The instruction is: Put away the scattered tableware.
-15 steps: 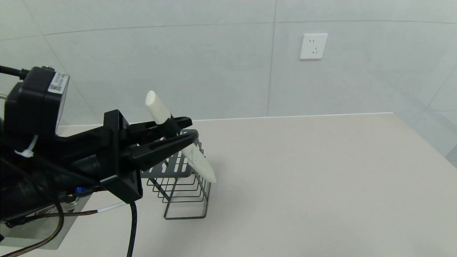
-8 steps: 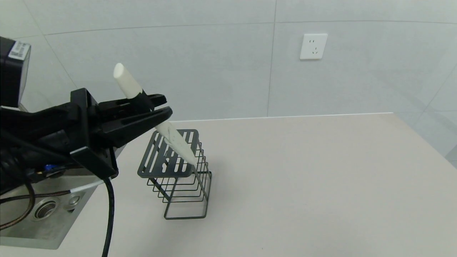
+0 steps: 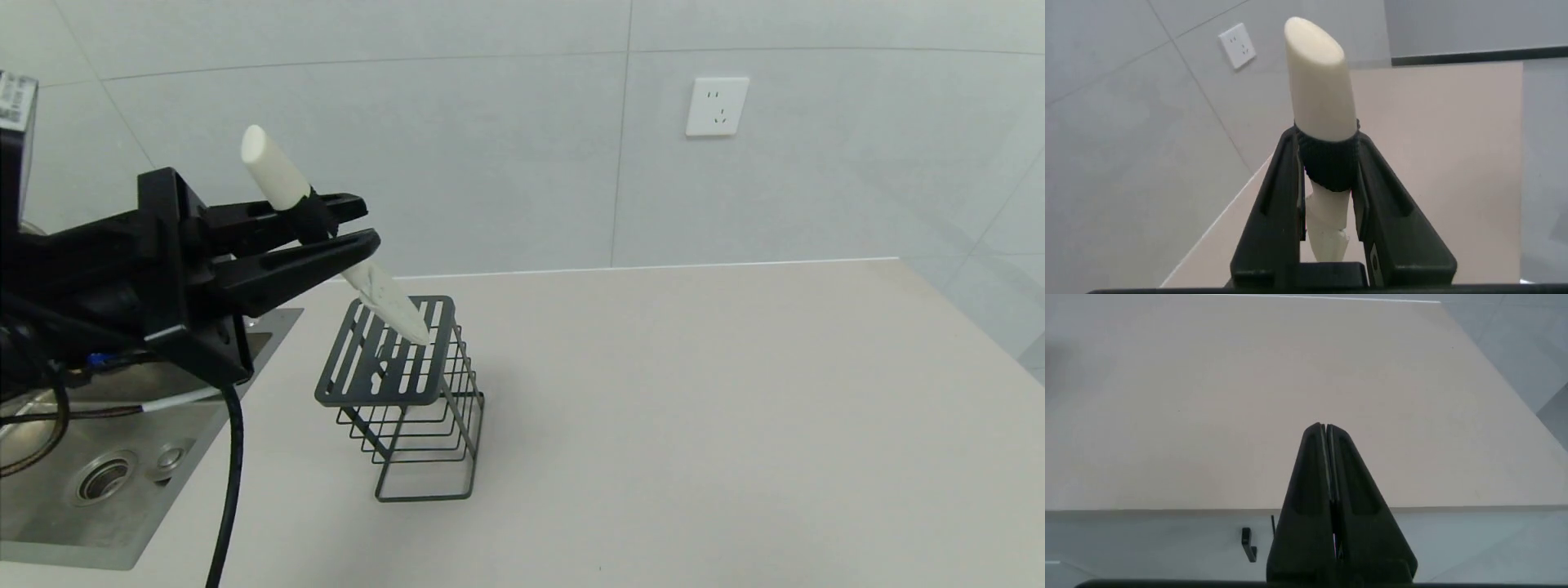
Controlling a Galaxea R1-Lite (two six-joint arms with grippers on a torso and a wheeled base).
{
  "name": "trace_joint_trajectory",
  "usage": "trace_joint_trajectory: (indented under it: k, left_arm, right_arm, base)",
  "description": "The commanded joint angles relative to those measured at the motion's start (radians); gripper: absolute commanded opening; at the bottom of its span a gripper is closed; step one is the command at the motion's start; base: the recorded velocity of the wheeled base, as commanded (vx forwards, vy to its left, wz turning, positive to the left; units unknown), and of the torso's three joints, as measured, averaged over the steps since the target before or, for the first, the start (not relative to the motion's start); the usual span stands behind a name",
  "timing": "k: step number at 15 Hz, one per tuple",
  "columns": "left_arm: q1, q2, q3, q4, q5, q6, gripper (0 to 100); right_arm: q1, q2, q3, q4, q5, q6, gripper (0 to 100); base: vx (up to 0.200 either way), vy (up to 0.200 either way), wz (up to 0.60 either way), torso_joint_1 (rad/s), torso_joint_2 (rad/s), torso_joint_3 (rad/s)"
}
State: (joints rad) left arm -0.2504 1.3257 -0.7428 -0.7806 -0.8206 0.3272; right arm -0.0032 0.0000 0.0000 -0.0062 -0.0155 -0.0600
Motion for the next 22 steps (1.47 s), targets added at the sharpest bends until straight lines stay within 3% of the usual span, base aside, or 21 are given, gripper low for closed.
trace_joint_trajectory:
  k: [1, 7, 11, 22]
  left_arm:
    - [0.028, 0.076, -0.036, -0.002, -0.023, 0.030, 0]
    - [0.031, 0.136, -0.052, -0.012, -0.018, 0.047, 0]
    - [0.031, 0.181, -0.112, -0.022, 0.080, 0.047, 0]
    - [0.030, 0.168, -0.052, -0.020, 0.084, 0.056, 0]
  right_arm:
    - [0.000, 0.002, 0.000, 0.002, 0.000, -0.001, 0]
    - [0.000, 0.002, 0.000, 0.003, 0.000, 0.020, 0]
    - [0.000, 0.002, 0.000, 0.003, 0.000, 0.020, 0]
    - [0.000, 0.000, 0.000, 0.003, 0.000, 0.020, 0]
  base:
    - [0.000, 0.000, 0.00, 0.000, 0.00, 0.000]
    - [0.000, 0.000, 0.00, 0.000, 0.00, 0.000]
    - [0.000, 0.000, 0.00, 0.000, 0.00, 0.000]
    - [0.000, 0.000, 0.00, 0.000, 0.00, 0.000]
